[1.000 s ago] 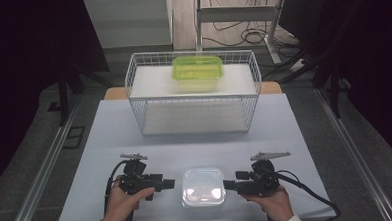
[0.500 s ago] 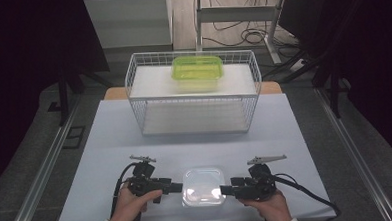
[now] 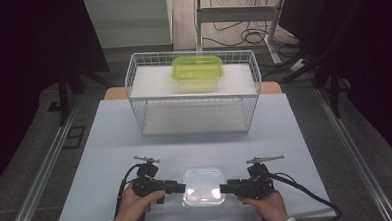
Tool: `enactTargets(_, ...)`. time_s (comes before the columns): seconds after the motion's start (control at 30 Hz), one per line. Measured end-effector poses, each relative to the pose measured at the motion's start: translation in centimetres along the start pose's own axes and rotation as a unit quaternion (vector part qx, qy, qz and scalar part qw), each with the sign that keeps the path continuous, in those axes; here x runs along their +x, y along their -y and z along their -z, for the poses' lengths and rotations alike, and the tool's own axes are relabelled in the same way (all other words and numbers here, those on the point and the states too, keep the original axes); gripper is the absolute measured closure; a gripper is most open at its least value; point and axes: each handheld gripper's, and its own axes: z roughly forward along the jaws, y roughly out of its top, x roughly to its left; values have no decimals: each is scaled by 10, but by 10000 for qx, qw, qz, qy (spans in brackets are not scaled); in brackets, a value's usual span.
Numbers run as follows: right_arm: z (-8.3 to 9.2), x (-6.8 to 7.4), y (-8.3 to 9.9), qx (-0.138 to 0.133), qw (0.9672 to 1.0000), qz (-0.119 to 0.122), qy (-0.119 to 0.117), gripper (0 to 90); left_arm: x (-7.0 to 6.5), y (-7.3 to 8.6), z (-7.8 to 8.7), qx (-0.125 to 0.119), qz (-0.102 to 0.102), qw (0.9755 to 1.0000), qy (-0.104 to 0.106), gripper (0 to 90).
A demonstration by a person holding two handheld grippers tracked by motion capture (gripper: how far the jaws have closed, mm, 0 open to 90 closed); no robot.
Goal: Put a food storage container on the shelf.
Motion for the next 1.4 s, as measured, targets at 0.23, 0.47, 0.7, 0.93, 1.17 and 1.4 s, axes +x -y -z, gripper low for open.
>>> enactTargets(0.23, -3, -4, 0, 94, 9996, -193, -167, 587, -1, 1, -5, 101, 43, 9999, 67, 561)
enactTargets(0.47, -4, -5, 0, 90, 9987, -455, -215, 655, 1, 2, -5, -10, 264, 9993, 278, 673)
enactTargets(0.7, 6, -8, 0, -117, 9966, -690, -426, 772, -2, 3, 1, -246, 233, 9988, 359, 785)
enactTargets(0.93, 9, -3, 0, -255, 9978, -489, -369, 790, -5, 3, 3, -253, 46, 9994, 229, 795)
enactTargets(1.17, 15, 4, -3, -444, 9984, -172, -307, 791, -13, -1, 9, -362, -181, 9991, 135, 793)
enactTargets(1.4, 17, 11, -9, -554, 9980, 155, -271, 792, -17, -2, 13, -458, -293, 9985, -18, 790)
